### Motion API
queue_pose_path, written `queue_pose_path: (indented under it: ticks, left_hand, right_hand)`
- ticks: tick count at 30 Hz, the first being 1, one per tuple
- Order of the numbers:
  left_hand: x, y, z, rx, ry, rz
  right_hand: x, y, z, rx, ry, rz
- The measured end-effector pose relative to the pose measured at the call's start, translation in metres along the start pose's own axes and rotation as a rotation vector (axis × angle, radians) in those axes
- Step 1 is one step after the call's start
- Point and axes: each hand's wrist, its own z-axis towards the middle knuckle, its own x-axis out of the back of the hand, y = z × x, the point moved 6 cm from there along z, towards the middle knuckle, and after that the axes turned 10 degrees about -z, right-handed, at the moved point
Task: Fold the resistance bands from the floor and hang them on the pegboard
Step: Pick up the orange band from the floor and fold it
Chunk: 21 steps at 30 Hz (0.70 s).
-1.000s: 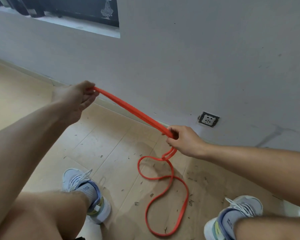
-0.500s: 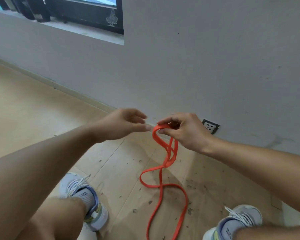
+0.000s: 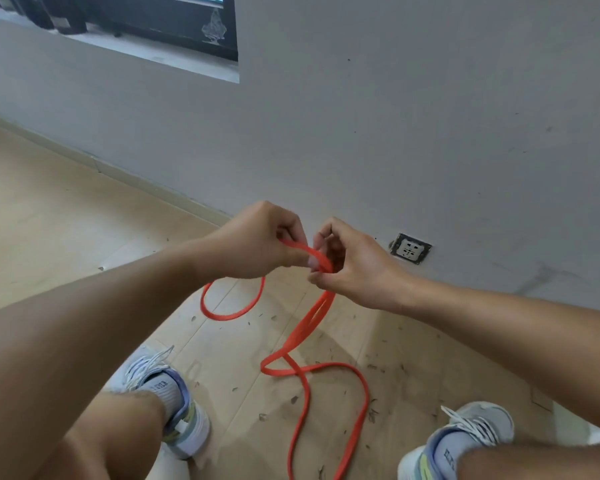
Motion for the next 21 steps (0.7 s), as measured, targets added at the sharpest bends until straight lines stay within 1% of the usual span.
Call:
queue_pose_path:
  ticks: [2, 5, 7, 8, 10, 12, 16, 19, 21]
  left_hand:
    - [0.013, 0.002, -0.005, -0.027, 0.084, -0.129]
    - [0.040, -0.014, -0.010, 0.025, 0.259, -0.401]
    - [0.051, -0.031, -0.012, 0.078, 0.316, -0.488]
    - [0.053, -0.038, -0.013, 0.107, 0.313, -0.515]
    - [0.051, -0.051, -0.014, 0.182, 0.267, -0.558]
    - [0.048, -0.061, -0.015, 0.246, 0.206, -0.560]
    - [0.044, -0.070, -0.018, 0.280, 0.035, -0.454]
    - [0.032, -0.059, -0.020, 0.236, -0.127, -0.358]
    - [0.021, -0.048, -0.019, 0.198, -0.187, -0.366]
  right_hand:
    - [-0.005, 0.016, 0.002, -0.050, -0.051, 0.019]
    - [-0.006, 0.043, 0.003, -0.127, -0.056, 0.058]
    - [-0.002, 0.052, 0.003, -0.187, -0.034, 0.164]
    - [0.001, 0.053, 0.003, -0.214, -0.028, 0.249]
    - [0.006, 0.051, 0.004, -0.257, -0.032, 0.408]
    - [0.011, 0.047, 0.006, -0.266, -0.036, 0.464]
    - [0.027, 0.037, 0.006, -0.238, -0.006, 0.356]
    - [0.037, 0.022, 0.004, -0.172, 0.017, 0.273]
    - [0.040, 0.008, 0.003, -0.104, 0.036, 0.242]
